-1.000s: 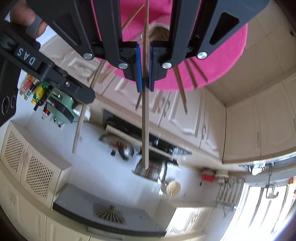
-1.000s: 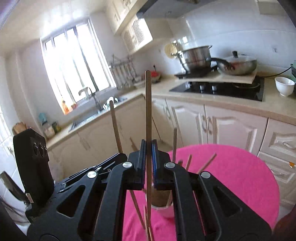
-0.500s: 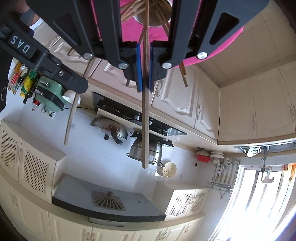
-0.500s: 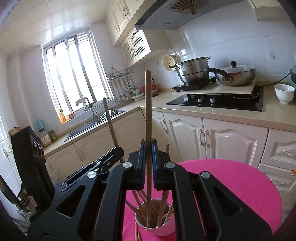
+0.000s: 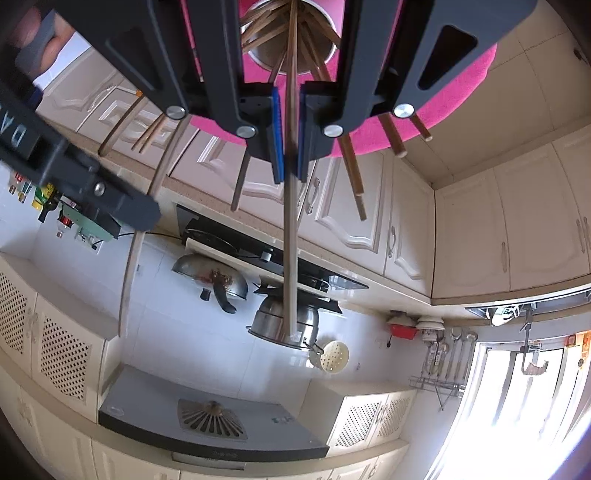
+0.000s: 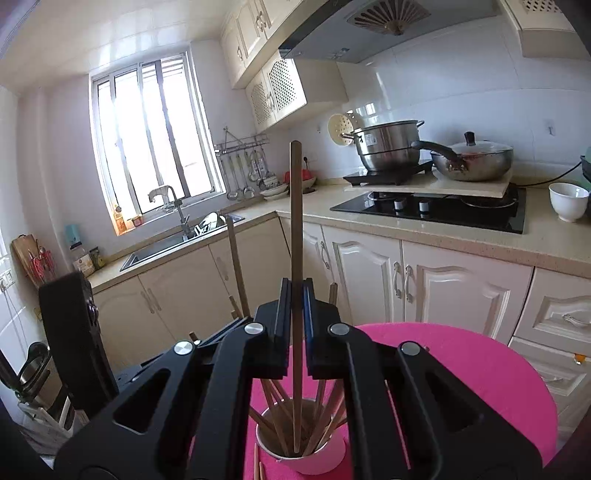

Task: Organize utensils
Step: 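Lower both chopsticks into the white cup and open both tools, then move both open tools back over the last chopsticks on the cloth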

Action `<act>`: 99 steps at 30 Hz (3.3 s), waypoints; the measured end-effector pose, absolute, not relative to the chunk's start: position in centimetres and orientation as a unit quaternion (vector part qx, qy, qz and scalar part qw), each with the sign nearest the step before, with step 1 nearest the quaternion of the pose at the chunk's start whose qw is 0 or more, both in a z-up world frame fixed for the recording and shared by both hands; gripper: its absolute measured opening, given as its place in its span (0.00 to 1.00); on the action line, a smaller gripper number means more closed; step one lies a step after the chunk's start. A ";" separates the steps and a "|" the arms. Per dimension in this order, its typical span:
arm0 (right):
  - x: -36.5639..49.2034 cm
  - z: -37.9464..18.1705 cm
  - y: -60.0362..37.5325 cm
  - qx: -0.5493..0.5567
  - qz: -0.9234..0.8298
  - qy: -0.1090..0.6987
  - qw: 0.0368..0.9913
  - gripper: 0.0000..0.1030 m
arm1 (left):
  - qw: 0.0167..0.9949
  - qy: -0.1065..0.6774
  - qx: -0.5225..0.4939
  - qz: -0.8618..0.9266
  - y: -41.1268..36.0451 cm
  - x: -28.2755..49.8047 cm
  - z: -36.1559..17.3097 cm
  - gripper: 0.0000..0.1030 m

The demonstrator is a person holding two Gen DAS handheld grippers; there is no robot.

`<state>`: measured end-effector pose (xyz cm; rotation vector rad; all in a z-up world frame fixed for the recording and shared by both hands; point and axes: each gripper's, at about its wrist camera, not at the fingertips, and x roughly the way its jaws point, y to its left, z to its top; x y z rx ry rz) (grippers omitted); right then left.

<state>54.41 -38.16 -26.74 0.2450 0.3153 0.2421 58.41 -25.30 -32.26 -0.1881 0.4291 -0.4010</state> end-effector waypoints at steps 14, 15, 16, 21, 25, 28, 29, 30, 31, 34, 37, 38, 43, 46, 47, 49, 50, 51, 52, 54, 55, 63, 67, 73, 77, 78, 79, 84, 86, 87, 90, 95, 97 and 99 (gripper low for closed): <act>54.0 -26.7 -37.3 0.098 0.126 0.158 0.974 0.06 | 0.944 0.245 -0.092 -0.201 -24.8 57.7 -34.2 0.08; 53.9 -26.6 -37.2 0.098 0.126 0.158 0.974 0.06 | 0.942 0.252 -0.096 -0.201 -24.6 57.6 -34.3 0.08; 53.9 -26.7 -37.2 0.100 0.126 0.159 0.974 0.06 | 0.941 0.255 -0.098 -0.201 -24.4 57.5 -34.3 0.08; 53.9 -26.5 -36.6 0.098 0.121 0.161 0.975 0.06 | 0.934 0.273 -0.112 -0.201 -23.4 57.0 -34.1 0.22; 53.8 -26.6 -36.0 0.090 0.117 0.165 0.975 0.06 | 0.932 0.278 -0.118 -0.199 -22.3 56.6 -33.3 0.24; 53.9 -26.9 -35.6 0.086 0.111 0.171 0.975 0.06 | 0.934 0.278 -0.116 -0.191 -21.6 56.2 -32.8 0.28; 53.9 -27.0 -35.5 0.083 0.109 0.173 0.975 0.06 | 0.935 0.280 -0.113 -0.187 -21.4 56.1 -32.7 0.28; 53.9 -27.1 -35.4 0.081 0.107 0.175 0.975 0.06 | 0.935 0.284 -0.109 -0.183 -21.1 55.9 -32.7 0.29; 53.9 -27.2 -35.3 0.081 0.106 0.178 0.975 0.06 | 0.935 0.287 -0.108 -0.180 -21.0 55.9 -32.6 0.29; 53.7 -27.5 -34.9 0.078 0.102 0.186 0.974 0.06 | 0.935 0.299 -0.098 -0.164 -20.5 55.7 -32.7 0.29; 53.3 -27.8 -34.5 0.073 0.099 0.196 0.973 0.06 | 0.934 0.310 -0.087 -0.155 -20.1 55.5 -32.7 0.29; 53.0 -28.0 -34.3 0.071 0.097 0.201 0.972 0.06 | 0.933 0.315 -0.083 -0.152 -20.0 55.5 -32.8 0.29; 52.3 -28.9 -33.9 0.069 0.089 0.221 0.969 0.06 | 0.931 0.330 -0.072 -0.141 -19.6 55.2 -33.1 0.29; 52.0 -29.3 -33.9 0.066 0.083 0.229 0.968 0.06 | 0.931 0.333 -0.064 -0.132 -19.6 55.0 -33.1 0.31; 51.9 -29.5 -33.8 0.065 0.082 0.234 0.967 0.06 | 0.932 0.336 -0.058 -0.125 -19.6 55.0 -33.1 0.34; 51.8 -29.9 -33.8 0.062 0.077 0.241 0.965 0.06 | 0.933 0.339 -0.047 -0.109 -19.6 54.8 -33.2 0.36; 51.8 -30.1 -33.7 0.061 0.076 0.244 0.965 0.06 | 0.934 0.338 -0.045 -0.105 -19.5 54.6 -33.2 0.36; 51.8 -30.3 -33.6 0.059 0.075 0.248 0.964 0.07 | 0.935 0.338 -0.042 -0.099 -19.5 54.5 -33.2 0.36; 51.8 -30.6 -33.6 0.057 0.073 0.251 0.964 0.07 | 0.936 0.337 -0.039 -0.094 -19.4 54.3 -33.2 0.36; 51.9 -31.2 -33.4 0.053 0.074 0.259 0.962 0.07 | 0.939 0.333 -0.024 -0.077 -19.4 54.0 -33.1 0.38; 51.9 -31.4 -33.3 0.051 0.075 0.262 0.961 0.07 | 0.941 0.330 -0.017 -0.070 -19.5 53.8 -33.0 0.40; 52.0 -33.4 -32.8 0.046 0.080 0.286 0.954 0.07 | 0.945 0.323 0.007 -0.044 -19.5 52.7 -32.5 0.41; 52.0 -33.8 -33.0 0.045 0.083 0.294 0.951 0.07 | 0.944 0.327 0.006 -0.039 -19.6 52.6 -32.5 0.43; 51.7 -33.5 -33.2 0.046 0.090 0.301 0.948 0.07 | 0.941 0.337 0.008 -0.033 -19.9 52.3 -32.8 0.43; 51.1 -33.0 -33.1 0.040 0.094 0.301 0.948 0.31 | 0.939 0.343 0.008 -0.033 -20.1 52.1 -33.0 0.43; 51.0 -32.8 -33.2 0.040 0.092 0.298 0.949 0.47 | 0.938 0.344 0.009 -0.033 -20.1 52.0 -33.1 0.43; 50.7 -32.7 -33.3 0.041 0.091 0.293 0.951 0.49 | 0.937 0.347 0.010 -0.032 -20.0 51.9 -33.3 0.43; 49.7 -31.9 -33.8 0.037 0.107 0.291 0.950 0.49 | 0.930 0.367 0.004 -0.023 -19.8 51.4 -34.1 0.43; 49.2 -31.4 -34.1 0.036 0.112 0.291 0.949 0.49 | 0.925 0.378 -0.001 -0.020 -19.6 51.2 -34.6 0.43; 49.0 -31.3 -34.3 0.036 0.114 0.290 0.949 0.49 | 0.923 0.385 -0.002 -0.017 -19.6 51.1 -34.9 0.43; 48.4 -31.0 -35.1 0.032 0.116 0.294 0.948 0.49 | 0.917 0.398 -0.003 -0.013 -19.7 50.6 -35.8 0.43; 47.8 -32.3 -36.4 0.027 0.113 0.319 0.941 0.50 | 0.906 0.422 0.000 -0.007 -20.6 50.0 -37.3 0.43; 47.8 -33.2 -36.9 0.026 0.109 0.334 0.936 0.50 | 0.899 0.437 0.002 -0.007 -21.1 50.1 -38.0 0.43; 47.8 -34.3 -37.3 0.028 0.103 0.354 0.929 0.50 | 0.889 0.457 -0.003 -0.014 -21.4 50.2 -38.9 0.43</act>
